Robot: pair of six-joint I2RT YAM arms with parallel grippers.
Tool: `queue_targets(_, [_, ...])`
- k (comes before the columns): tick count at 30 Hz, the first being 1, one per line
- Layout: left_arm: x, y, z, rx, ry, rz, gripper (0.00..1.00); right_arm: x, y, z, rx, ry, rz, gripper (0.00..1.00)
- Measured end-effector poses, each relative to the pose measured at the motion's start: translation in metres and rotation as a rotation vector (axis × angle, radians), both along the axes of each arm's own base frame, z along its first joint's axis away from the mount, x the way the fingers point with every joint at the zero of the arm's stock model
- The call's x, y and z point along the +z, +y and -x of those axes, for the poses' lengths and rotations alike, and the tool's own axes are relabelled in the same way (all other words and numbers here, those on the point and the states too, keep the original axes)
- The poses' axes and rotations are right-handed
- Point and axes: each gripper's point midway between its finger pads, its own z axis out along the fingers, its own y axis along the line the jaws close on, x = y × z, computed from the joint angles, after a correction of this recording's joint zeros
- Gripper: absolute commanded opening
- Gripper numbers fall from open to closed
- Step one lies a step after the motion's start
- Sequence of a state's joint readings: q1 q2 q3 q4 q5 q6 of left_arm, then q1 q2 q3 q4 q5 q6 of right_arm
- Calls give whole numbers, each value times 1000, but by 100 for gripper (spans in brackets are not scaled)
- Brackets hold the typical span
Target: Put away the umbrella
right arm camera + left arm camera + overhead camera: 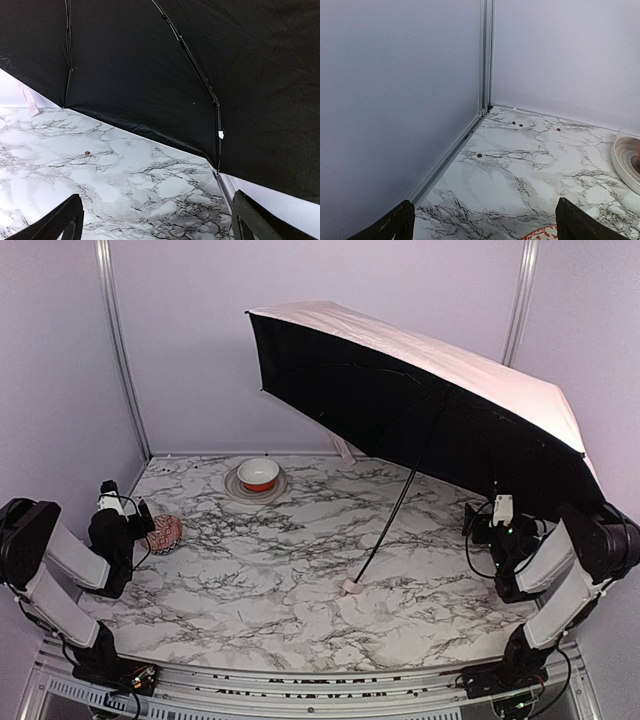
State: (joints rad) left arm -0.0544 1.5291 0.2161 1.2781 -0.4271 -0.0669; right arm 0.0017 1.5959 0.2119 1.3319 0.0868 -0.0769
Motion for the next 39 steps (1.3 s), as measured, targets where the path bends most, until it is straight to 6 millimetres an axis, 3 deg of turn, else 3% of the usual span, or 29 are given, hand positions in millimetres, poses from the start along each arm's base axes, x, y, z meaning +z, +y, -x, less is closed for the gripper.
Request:
queue_targets(17, [5, -3, -6, -13, 33, -9, 98, 0, 3, -1, 20, 0, 3, 100])
queue_targets(19, [29, -6, -17, -21, 12, -8, 92, 0, 4, -1, 23, 0, 3, 100])
queue_targets(23, [122, -33, -45, -127, -150, 13, 86, 0, 5, -1, 26, 0, 2, 100])
queue_targets(25, [161, -69, -53, -223, -204, 21, 85, 0, 5, -1, 27, 0, 2, 100])
queue_targets(26, [178, -99, -55, -297, -225, 28, 85, 0, 5, -1, 27, 0, 2, 100])
queue_targets(28, [195, -161, -49, -465, -233, 44, 85, 0, 5, -1, 26, 0, 2, 100])
queue_targets(30, [198, -231, -32, -663, -216, 65, 86, 0, 5, -1, 27, 0, 2, 100])
queue_targets(32, [189, -303, -13, -875, -171, 89, 87, 0, 5, -1, 27, 0, 2, 100])
queue_targets(33, [176, -355, 0, -1027, -120, 125, 88, 0, 5, -1, 27, 0, 2, 100])
queue_targets(34, [172, -367, 2, -1061, -105, 130, 91, 0, 5, -1, 27, 0, 2, 100])
queue_targets(37, [132, -453, 12, -1313, 37, 228, 97, 0, 5, -1, 27, 0, 3, 100])
queue_targets(39, [99, -493, 20, -1435, 136, 272, 97, 1, 5, -1, 27, -1, 3, 100])
